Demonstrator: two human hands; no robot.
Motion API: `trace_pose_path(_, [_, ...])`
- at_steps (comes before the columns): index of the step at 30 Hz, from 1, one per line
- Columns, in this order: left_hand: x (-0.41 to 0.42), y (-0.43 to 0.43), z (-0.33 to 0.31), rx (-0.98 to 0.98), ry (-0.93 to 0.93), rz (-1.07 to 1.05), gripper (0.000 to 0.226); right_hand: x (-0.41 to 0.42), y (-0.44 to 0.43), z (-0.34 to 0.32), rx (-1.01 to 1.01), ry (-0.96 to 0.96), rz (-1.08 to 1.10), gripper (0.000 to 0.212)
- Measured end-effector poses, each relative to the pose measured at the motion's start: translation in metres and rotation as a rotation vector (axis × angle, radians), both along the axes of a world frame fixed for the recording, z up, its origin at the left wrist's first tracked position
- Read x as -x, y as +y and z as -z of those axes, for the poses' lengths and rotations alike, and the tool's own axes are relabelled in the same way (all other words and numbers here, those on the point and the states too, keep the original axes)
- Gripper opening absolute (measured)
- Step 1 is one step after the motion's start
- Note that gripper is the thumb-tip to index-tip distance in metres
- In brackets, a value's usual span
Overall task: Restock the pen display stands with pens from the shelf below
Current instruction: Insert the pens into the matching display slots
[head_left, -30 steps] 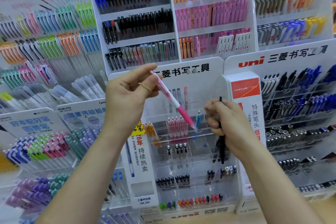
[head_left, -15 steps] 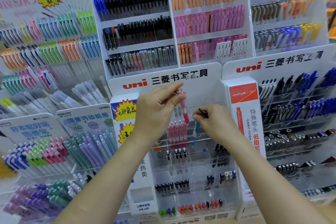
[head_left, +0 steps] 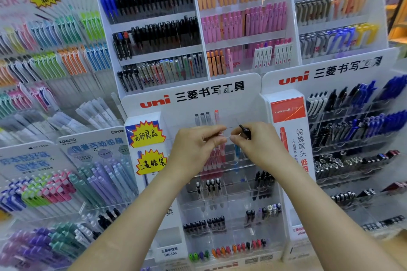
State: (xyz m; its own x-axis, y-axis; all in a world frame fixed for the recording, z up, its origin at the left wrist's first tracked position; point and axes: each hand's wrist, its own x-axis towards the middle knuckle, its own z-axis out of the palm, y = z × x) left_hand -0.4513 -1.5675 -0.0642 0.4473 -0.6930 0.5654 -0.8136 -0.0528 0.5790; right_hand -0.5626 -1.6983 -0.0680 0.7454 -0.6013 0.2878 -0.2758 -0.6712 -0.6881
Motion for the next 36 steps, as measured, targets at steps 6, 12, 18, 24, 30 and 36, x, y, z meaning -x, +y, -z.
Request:
trace_pose_path(6, [-0.002, -0.001, 0.007, -0.115, -0.111, -0.018, 0.024, 0.005, 0.011, -0.003, -0.18, -0.181, 0.002, 0.026])
trace_pose_path(12, [-0.003, -0.001, 0.01, -0.332, -0.194, -0.012, 0.027, 0.02, 0.018, -0.013, -0.712, -0.402, -0.002, 0.028])
trace_pose_path(18, [0.001, 0.0, 0.009, -0.336, -0.295, -0.004, 0.025, 0.034, 0.017, -0.012, -0.707, -0.418, -0.075, 0.042])
trace_pose_path(24, [0.004, 0.005, 0.006, -0.348, -0.205, -0.025, 0.03, 0.043, 0.011, -0.01, -0.857, -0.463, -0.168, 0.02])
trace_pose_path(30, [0.034, 0.029, -0.009, -0.064, 0.249, -0.01, 0.015, 0.049, 0.011, -0.006, -1.058, -0.597, -0.182, 0.018])
trace_pose_path(36, [0.048, 0.038, 0.0, -0.064, 0.442, -0.02, 0.018, 0.051, 0.015, -0.004, -1.184, -0.713, -0.224, 0.024])
